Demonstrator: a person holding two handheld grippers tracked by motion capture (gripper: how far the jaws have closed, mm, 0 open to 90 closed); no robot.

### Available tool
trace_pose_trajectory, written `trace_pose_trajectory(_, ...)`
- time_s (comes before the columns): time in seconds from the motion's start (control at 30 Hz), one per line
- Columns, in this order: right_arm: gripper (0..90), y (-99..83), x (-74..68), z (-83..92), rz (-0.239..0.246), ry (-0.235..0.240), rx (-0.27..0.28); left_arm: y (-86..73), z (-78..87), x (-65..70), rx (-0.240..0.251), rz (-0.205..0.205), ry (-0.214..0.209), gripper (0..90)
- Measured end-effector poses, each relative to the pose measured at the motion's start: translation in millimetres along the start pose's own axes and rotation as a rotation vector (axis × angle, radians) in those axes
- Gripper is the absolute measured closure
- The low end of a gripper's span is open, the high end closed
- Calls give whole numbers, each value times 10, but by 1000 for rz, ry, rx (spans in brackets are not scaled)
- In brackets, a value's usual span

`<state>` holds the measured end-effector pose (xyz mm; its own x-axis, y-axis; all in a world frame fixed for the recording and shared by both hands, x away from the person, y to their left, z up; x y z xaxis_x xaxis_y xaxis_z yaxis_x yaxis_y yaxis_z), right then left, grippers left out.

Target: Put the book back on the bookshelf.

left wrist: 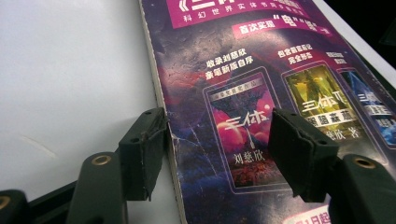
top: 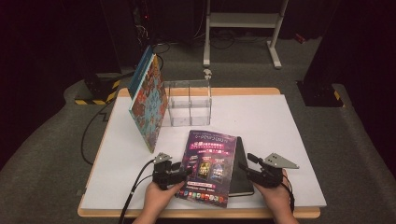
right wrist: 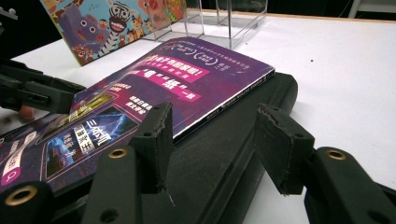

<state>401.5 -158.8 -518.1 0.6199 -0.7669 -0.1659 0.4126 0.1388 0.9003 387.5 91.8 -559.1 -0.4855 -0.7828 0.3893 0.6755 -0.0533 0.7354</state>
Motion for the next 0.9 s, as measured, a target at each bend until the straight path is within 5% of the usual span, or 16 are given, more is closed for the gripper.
trace_pose_trajectory(0.3, 406, -28, 65, -19, -35, -25, -25, -27, -43, 216, 7, 1, -92, 346)
trace_pose_trajectory(0.43, 358, -27, 91, -18, -44, -35, -34, -13, -37, 388, 11, -29, -138, 348)
trace_pose_trajectory(0.57, 314, -52, 111, -41, -64, -26, -66, 8, 5, 545, 30, -106, -171, 341)
trace_pose_trajectory(0.67, 297, -70, 103, -61, -70, -17, -86, 25, 31, 572, 50, -118, -182, 371)
trace_pose_trajectory(0.7, 291, -75, 96, -70, -70, -16, -91, 49, 10, 646, 85, -35, -188, 370)
trace_pose_trajectory(0.77, 280, -90, 91, -94, -68, -18, -106, 50, -8, 648, 99, -30, -175, 368)
trace_pose_trajectory(0.8, 271, -106, 98, -116, -70, -23, -120, 15, -1, 554, 57, -130, -152, 362)
trace_pose_trajectory(0.9, 254, -110, 114, -162, -99, -9, -132, 17, -117, 475, 50, -101, -126, 253)
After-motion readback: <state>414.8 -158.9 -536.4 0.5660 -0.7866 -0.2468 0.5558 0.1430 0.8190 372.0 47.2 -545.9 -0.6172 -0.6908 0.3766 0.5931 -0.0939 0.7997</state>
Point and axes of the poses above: each handheld gripper's, and its own axes: z roughly backward along the jaws, y roughly out of its top, x roughly to its right, the point moved 9 cm from there along -z, roughly forward along the jaws, and after that the axes turned 2 degrees about -z, right-handed, at the moved point
